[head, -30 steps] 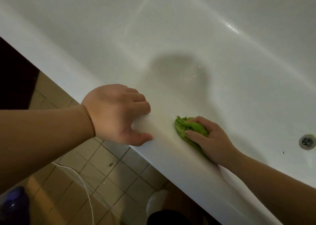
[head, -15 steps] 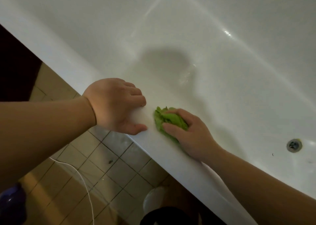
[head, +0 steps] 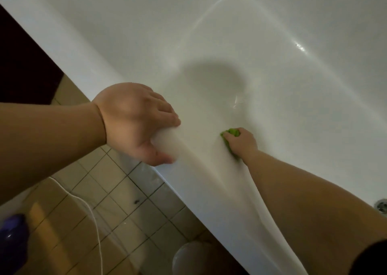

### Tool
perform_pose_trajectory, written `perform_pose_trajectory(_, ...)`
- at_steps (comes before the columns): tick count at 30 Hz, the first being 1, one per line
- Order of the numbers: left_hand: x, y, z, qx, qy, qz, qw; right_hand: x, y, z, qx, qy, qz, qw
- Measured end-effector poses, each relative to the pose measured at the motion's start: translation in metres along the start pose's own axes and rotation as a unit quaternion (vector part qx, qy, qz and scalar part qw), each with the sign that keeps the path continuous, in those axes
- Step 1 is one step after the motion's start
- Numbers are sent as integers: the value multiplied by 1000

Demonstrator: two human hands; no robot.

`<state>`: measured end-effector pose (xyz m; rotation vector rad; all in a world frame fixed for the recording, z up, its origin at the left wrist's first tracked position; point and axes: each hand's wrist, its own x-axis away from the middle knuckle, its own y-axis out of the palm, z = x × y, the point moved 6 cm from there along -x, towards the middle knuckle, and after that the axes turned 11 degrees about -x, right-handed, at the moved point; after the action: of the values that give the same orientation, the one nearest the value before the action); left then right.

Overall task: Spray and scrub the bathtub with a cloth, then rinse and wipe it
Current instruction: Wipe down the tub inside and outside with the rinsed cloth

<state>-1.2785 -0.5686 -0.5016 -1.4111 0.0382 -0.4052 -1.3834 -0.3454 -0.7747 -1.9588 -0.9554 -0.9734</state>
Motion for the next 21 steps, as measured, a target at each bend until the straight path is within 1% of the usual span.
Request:
perform_pose_trajectory(3, 2, 0, -4, 6, 3, -5, 1000, 0, 28, -61, -35, -65, -36, 997)
perform_pose_trajectory(5, 2, 0, -7, 13, -1, -4, 1000, 22, 37, -99, -56, -113, -64, 990)
perform_pose_trajectory(7, 3, 0, -10, 19, -9, -3, 1000, 52, 32, -112, -77, -142, -88, 983)
perform_pose_trajectory(9, 5, -1, -13, 19, -15, 2, 1000, 80, 17, -97, -90, -152, -101, 979)
perform_pose_trajectory(12, 7, -2, -16, 15, -25, 1, 1000, 90, -6, -53, -74, -127, -89, 985)
perform_pose_trajectory(14, 6, -3, -19, 4, -31, -8, 999, 72, -10, -26, -46, -82, -56, 994)
perform_pose_trajectory(16, 7, -3, -20, -7, -32, -12, 999, 49, -6, -18, -42, -27, -23, 999)
perform_pose_trajectory(18, 8, -3, -23, -11, -37, -12, 999, 28, 6, -29, -53, 16, -7, 998)
perform_pose_trajectory(19, 8, -4, -24, -11, -40, -13, 999, 21, 16, -42, -52, 19, -15, 998)
perform_pose_trajectory(21, 9, -3, -28, -21, -43, -13, 999, 18, 35, -78, -54, -8, -36, 998)
